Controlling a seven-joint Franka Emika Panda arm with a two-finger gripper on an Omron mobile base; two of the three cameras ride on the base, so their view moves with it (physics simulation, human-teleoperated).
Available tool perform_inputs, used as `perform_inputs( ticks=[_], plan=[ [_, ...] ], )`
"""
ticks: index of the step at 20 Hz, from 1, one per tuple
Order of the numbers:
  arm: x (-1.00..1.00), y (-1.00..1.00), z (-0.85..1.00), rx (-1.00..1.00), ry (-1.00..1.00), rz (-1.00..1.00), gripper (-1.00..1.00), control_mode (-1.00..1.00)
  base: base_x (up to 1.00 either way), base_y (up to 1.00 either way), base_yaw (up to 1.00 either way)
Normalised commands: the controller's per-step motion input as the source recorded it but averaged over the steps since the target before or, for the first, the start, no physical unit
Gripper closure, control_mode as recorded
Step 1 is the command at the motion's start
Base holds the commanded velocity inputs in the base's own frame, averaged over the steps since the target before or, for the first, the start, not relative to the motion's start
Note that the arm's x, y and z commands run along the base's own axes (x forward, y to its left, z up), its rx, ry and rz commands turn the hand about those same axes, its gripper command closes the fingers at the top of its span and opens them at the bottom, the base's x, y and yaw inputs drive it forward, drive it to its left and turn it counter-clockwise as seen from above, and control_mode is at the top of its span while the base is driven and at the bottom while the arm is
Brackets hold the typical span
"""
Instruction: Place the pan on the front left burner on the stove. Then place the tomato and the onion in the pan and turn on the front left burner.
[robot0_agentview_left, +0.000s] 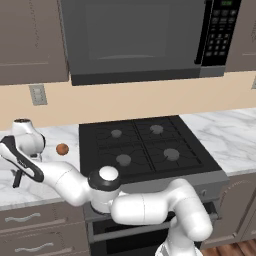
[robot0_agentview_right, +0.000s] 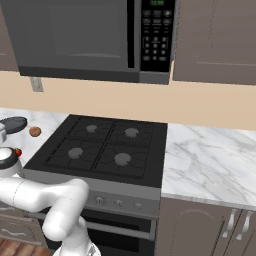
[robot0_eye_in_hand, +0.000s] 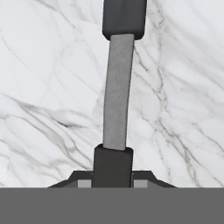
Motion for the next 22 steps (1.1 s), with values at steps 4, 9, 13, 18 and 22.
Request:
perform_inputs(
  ticks=[4,9,13,18,22],
  plan=[
    [-0.06,-0.01,0.24,0.00,-0.01,0.00,1.00,-1.00,0.00,0.00,0.00],
    [-0.11,-0.04,0.14,0.00,-0.01,0.00,1.00,-1.00,0.00,0.00,0.00],
    [-0.01,-0.04,0.05,0.00,-0.01,0.00,1.00,-1.00,0.00,0.00,0.00],
    [0.00,-0.03,0.00,0.00,-0.07,0.00,1.00,-1.00,0.00,0.00,0.00],
    [0.00,-0.06,0.00,0.00,-0.13,0.00,1.00,-1.00,0.00,0.00,0.00]
  ],
)
